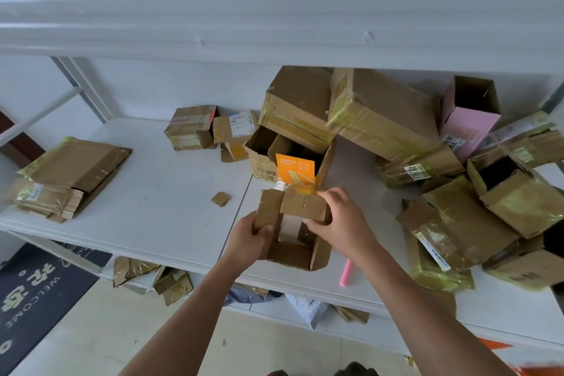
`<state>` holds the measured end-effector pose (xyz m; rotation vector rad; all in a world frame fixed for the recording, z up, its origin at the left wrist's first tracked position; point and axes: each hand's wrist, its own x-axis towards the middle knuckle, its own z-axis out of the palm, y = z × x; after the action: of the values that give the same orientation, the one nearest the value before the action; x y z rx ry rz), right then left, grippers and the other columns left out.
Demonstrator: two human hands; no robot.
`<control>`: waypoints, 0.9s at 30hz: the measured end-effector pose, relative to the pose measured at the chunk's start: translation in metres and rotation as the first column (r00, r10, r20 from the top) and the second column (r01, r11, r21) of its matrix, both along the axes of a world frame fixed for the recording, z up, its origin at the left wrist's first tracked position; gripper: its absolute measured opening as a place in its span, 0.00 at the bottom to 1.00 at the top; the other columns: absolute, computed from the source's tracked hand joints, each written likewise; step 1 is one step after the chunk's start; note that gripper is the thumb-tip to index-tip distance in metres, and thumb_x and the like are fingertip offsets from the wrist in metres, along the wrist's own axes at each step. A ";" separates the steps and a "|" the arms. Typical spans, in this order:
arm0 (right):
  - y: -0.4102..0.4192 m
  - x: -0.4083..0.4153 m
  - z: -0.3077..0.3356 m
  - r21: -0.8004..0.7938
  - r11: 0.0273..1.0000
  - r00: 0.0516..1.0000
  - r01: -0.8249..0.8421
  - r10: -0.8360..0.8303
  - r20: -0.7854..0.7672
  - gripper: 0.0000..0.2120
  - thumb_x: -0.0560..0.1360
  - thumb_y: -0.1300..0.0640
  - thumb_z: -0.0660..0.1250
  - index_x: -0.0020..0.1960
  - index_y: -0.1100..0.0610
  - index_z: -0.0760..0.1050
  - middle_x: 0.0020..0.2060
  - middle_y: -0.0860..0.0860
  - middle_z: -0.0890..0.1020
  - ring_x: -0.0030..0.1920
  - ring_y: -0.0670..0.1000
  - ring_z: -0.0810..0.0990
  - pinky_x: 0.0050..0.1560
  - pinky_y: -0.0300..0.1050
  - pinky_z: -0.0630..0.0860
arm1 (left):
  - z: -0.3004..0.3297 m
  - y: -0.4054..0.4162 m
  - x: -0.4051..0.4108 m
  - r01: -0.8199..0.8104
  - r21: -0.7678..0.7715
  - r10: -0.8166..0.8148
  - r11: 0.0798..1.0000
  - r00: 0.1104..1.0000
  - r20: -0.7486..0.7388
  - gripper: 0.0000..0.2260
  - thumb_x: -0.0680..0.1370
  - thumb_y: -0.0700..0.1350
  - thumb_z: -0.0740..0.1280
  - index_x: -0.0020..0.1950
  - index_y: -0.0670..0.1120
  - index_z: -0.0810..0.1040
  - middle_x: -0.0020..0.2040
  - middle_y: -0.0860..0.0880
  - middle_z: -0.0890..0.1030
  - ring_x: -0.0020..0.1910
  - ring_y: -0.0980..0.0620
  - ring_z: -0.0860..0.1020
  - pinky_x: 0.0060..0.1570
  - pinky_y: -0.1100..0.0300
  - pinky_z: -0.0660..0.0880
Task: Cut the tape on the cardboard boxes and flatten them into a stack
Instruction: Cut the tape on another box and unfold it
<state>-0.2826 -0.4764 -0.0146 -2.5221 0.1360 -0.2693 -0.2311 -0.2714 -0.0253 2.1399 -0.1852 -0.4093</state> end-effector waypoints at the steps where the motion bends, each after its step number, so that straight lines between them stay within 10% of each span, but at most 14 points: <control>1: -0.001 -0.001 0.003 0.036 0.999 1.000 0.004 -0.004 0.015 0.21 0.78 0.47 0.68 0.65 0.58 0.75 0.58 0.50 0.76 0.51 0.44 0.77 0.49 0.31 0.71 | -0.001 0.001 0.001 -0.014 -0.001 0.014 1.000 1.000 -0.002 0.04 0.80 0.39 0.63 0.51 0.45 0.77 0.42 0.49 0.80 0.43 0.51 0.78 0.38 0.64 0.72; 5: -0.005 -0.003 0.006 0.179 0.979 0.994 0.092 -0.100 0.035 0.10 0.82 0.52 0.62 0.46 0.55 0.77 0.36 0.45 0.74 0.36 0.46 0.78 0.39 0.43 0.81 | -0.005 0.002 0.002 -0.094 -0.031 0.093 0.995 0.995 -0.028 0.04 0.80 0.45 0.66 0.52 0.45 0.77 0.43 0.49 0.81 0.44 0.49 0.80 0.40 0.59 0.77; 9: -0.013 -0.009 0.005 0.370 0.914 0.985 0.166 -0.168 -0.027 0.08 0.82 0.54 0.62 0.46 0.52 0.75 0.37 0.45 0.77 0.35 0.47 0.81 0.32 0.34 0.79 | -0.006 0.000 0.003 -0.181 -0.057 0.179 0.982 0.983 -0.030 0.15 0.77 0.52 0.71 0.60 0.46 0.76 0.47 0.50 0.83 0.44 0.52 0.82 0.40 0.60 0.79; 16: 0.000 -0.027 -0.007 0.630 0.726 0.951 0.275 -0.303 -0.066 0.08 0.81 0.55 0.63 0.46 0.56 0.77 0.37 0.50 0.78 0.35 0.49 0.81 0.37 0.47 0.84 | 0.008 -0.001 -0.002 -0.373 -0.196 0.386 0.907 0.922 0.033 0.35 0.68 0.52 0.79 0.70 0.48 0.68 0.59 0.52 0.76 0.54 0.52 0.77 0.46 0.63 0.73; 23: 0.034 -0.024 -0.011 0.723 0.642 0.951 0.254 -0.302 -0.066 0.13 0.81 0.55 0.62 0.38 0.55 0.74 0.34 0.54 0.76 0.33 0.50 0.82 0.39 0.50 0.84 | 0.006 0.008 -0.015 -0.574 -0.429 0.596 0.698 0.797 -0.098 0.29 0.74 0.46 0.75 0.71 0.49 0.64 0.58 0.50 0.74 0.55 0.50 0.78 0.46 0.62 0.75; 27: 0.046 -0.018 -0.009 0.759 0.602 0.958 0.248 -0.267 -0.101 0.16 0.82 0.56 0.62 0.36 0.57 0.73 0.32 0.53 0.75 0.30 0.48 0.81 0.38 0.46 0.84 | -0.001 0.025 -0.012 -0.629 -0.468 0.695 0.621 0.718 -0.042 0.15 0.77 0.44 0.72 0.54 0.49 0.66 0.56 0.47 0.77 0.51 0.49 0.82 0.44 0.58 0.78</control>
<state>-0.3011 -0.4306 -0.0235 -1.6237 0.5035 -0.2778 -0.2435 -0.2462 -0.0266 1.6082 0.4097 0.2254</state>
